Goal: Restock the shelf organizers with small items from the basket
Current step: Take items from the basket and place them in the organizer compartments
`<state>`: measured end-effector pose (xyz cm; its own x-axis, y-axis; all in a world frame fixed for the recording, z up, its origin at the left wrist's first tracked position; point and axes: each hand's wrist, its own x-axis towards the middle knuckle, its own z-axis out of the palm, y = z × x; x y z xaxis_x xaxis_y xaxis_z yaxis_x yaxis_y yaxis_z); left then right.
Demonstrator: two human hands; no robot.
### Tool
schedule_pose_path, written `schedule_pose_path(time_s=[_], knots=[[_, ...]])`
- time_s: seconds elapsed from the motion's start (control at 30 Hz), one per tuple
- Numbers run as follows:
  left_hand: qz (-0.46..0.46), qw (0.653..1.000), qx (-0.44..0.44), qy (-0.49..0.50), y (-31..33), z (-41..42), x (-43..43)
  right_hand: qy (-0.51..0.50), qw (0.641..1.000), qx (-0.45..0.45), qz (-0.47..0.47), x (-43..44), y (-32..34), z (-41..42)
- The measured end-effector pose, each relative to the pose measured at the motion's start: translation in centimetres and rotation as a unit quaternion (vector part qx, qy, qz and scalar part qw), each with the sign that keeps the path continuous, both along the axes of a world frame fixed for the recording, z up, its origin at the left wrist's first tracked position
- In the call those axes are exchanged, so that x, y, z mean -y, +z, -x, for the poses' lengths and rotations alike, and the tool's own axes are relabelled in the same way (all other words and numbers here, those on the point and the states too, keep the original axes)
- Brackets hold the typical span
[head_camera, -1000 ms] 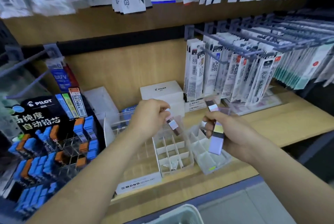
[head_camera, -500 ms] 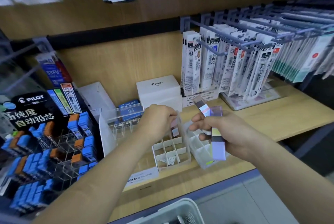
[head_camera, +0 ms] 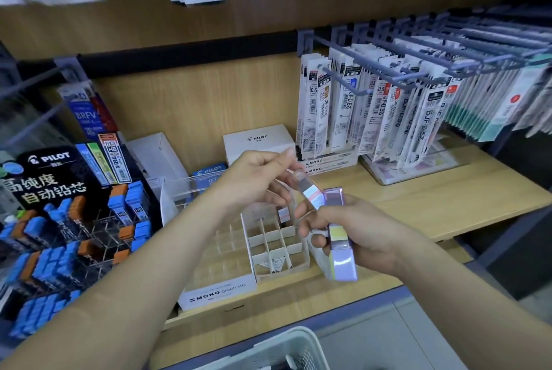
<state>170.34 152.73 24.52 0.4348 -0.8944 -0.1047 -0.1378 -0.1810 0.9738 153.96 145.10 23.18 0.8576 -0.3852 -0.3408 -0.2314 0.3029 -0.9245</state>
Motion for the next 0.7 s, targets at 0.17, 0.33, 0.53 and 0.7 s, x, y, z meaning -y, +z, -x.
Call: schedule_pose_path(time_s=[0.17,0.33,0.53,0.7], knots=[[0.003,1.0,-0.007,-0.003,0.8,0.1,-1.1,0.003,0.999,0.03,-0.024,-0.2,-0.2,-0.5],[0.056,0.993,-0.057,0.086,1.2,-1.7,-2.3,-0.151,0.982,0.087,-0.073,0.7,0.0,-0.5],[-0.085,0.994,-0.01,-0.06,1.1,-1.6,-3.4,-0.219,0.969,0.11,-0.038,1.0,-0.7,-1.2],[-0.078,0.986,0.12,-0.089,0.9,-0.2,-2.6,-0.191,0.976,0.094,0.048,0.4,-1.1,-1.9]])
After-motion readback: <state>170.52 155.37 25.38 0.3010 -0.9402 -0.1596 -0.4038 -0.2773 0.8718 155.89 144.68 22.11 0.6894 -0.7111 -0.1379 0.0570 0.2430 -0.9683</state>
